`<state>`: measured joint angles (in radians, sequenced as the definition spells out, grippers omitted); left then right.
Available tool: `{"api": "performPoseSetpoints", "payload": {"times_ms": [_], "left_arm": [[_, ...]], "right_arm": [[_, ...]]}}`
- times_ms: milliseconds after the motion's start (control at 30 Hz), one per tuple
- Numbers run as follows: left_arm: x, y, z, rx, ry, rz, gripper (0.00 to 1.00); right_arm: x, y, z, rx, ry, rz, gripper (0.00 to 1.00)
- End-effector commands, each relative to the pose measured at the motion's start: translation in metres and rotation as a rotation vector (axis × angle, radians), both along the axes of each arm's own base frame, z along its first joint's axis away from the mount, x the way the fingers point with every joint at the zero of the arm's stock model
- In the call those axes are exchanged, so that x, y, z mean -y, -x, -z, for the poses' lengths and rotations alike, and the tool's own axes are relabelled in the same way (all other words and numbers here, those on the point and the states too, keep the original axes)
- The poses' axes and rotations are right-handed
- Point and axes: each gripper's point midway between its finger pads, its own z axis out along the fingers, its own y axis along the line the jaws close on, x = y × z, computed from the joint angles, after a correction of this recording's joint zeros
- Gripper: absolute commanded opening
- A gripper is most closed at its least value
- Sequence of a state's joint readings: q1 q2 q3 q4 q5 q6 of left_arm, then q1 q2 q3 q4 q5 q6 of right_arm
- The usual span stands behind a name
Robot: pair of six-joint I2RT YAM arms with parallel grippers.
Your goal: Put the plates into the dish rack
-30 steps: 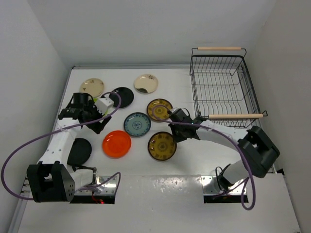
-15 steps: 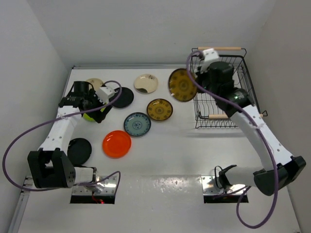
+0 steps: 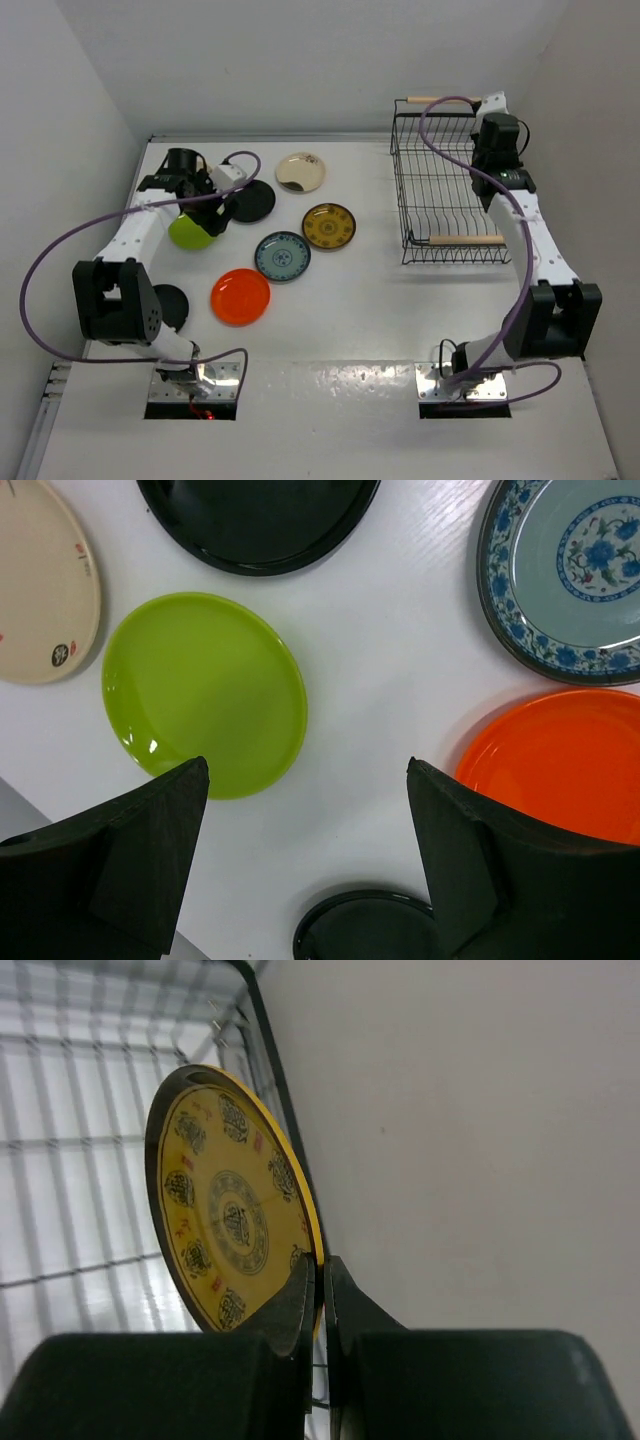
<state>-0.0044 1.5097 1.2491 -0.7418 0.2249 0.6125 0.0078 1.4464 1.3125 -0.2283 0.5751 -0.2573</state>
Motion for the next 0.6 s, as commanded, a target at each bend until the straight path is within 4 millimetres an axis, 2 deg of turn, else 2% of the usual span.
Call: {"api": "performPoseSetpoints", "payload": {"times_ms": [0,167,233,567], "left_arm": [[0.007,-0.017,-0.006,0.028,0.014,0.023,0.85],[0.007,-0.030,0.000,0.010,0.019,0.016,0.85],[0.006,-0.031,0.008,-0.013,0.011,0.011,0.84],[0.004,-0.034,0.010,-0.022,0.003,0.006,0.84]], "right_arm": [[0.039,0.002,-0.001,0.009,0.149,0.092,0.00],[0.042,0.001,0.031,-0.041,0.198,0.048,0.00],[0.046,0.005,0.046,-0.084,0.209,0.056,0.00],[0.057,0.023,0.099,-0.228,0.272,0.072,0.00]]}}
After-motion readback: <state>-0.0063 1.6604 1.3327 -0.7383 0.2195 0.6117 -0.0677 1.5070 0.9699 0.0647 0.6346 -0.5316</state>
